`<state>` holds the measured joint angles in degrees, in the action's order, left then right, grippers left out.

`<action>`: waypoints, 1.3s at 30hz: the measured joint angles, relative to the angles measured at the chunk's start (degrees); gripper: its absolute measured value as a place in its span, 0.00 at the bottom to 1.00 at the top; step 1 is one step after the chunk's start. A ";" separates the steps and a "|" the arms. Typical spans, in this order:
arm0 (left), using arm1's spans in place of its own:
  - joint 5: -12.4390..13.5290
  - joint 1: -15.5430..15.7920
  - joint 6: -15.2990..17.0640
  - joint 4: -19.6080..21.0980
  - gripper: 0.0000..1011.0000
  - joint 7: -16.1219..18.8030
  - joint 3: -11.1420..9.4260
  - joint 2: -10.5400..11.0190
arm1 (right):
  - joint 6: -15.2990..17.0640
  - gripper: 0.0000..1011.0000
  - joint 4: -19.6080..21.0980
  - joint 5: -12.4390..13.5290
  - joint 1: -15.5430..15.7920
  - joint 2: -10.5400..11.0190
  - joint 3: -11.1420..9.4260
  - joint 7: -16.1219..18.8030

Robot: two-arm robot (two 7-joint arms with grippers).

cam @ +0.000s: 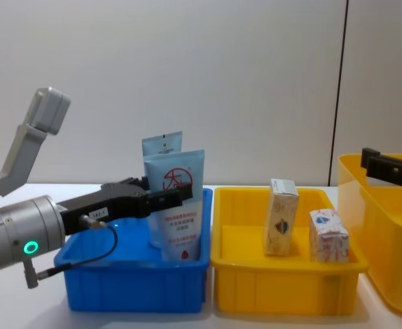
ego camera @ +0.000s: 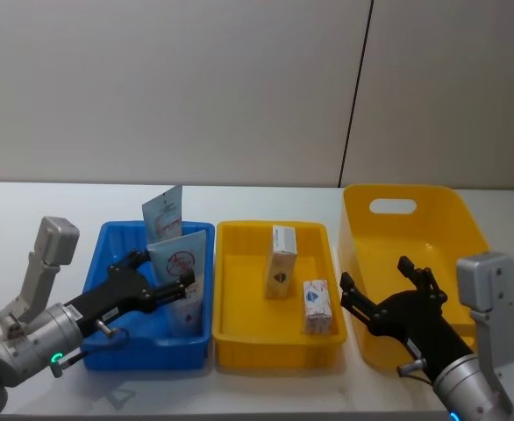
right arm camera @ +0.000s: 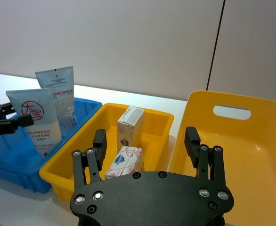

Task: Bimanual collaborative sorting of washing and personal care products

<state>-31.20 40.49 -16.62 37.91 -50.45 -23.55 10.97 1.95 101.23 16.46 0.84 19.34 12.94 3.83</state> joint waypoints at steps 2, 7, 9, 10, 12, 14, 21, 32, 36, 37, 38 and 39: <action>-0.21 0.16 0.21 -0.61 0.99 -0.76 0.05 -0.20 | 0.00 0.99 0.00 0.00 0.00 0.00 0.00 0.00; -0.49 0.36 0.67 -1.57 0.99 -2.05 0.16 -0.59 | 0.00 0.99 0.00 0.00 0.00 0.00 0.00 0.00; -0.61 0.45 0.85 -1.91 0.99 -2.51 0.19 -0.73 | 0.00 0.99 0.00 0.00 0.00 0.00 0.00 0.00; -0.64 0.46 0.89 -2.02 0.99 -2.64 0.21 -0.76 | 0.00 0.99 0.00 0.00 0.00 0.00 0.00 0.00; -0.70 0.50 0.99 -2.20 0.99 -2.89 0.22 -0.84 | 0.00 0.99 0.00 0.00 0.00 0.00 0.00 0.00; -0.78 0.57 1.14 -2.51 0.99 -3.32 0.26 -0.96 | 0.00 0.99 0.00 0.00 0.00 0.00 0.00 0.00; -0.92 0.66 1.34 -2.95 0.99 -3.91 0.29 -1.12 | 0.00 0.99 0.00 0.00 0.00 -0.01 0.00 0.00; -1.02 0.86 1.49 -3.54 0.99 -4.47 0.43 -1.30 | 0.00 0.99 0.00 0.00 0.00 0.00 0.00 0.00; -0.99 1.60 1.04 -4.89 0.99 -5.10 0.55 -1.44 | 0.00 0.99 0.00 0.00 0.00 0.00 0.00 0.00; -0.99 1.71 0.90 -5.12 0.99 -5.30 0.57 -1.48 | 0.00 0.99 0.00 0.00 0.00 0.00 0.00 0.00; -0.98 1.98 0.77 -5.62 0.99 -5.52 0.58 -1.55 | 0.00 0.99 0.00 0.00 0.00 0.00 0.00 0.00; -0.98 2.20 0.57 -6.00 0.99 -5.86 0.60 -1.63 | 0.00 0.99 0.00 0.00 0.00 0.00 0.00 0.00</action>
<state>-32.18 42.69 -16.05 31.91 -56.30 -22.95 9.34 1.95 101.23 16.46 0.84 19.33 12.94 3.83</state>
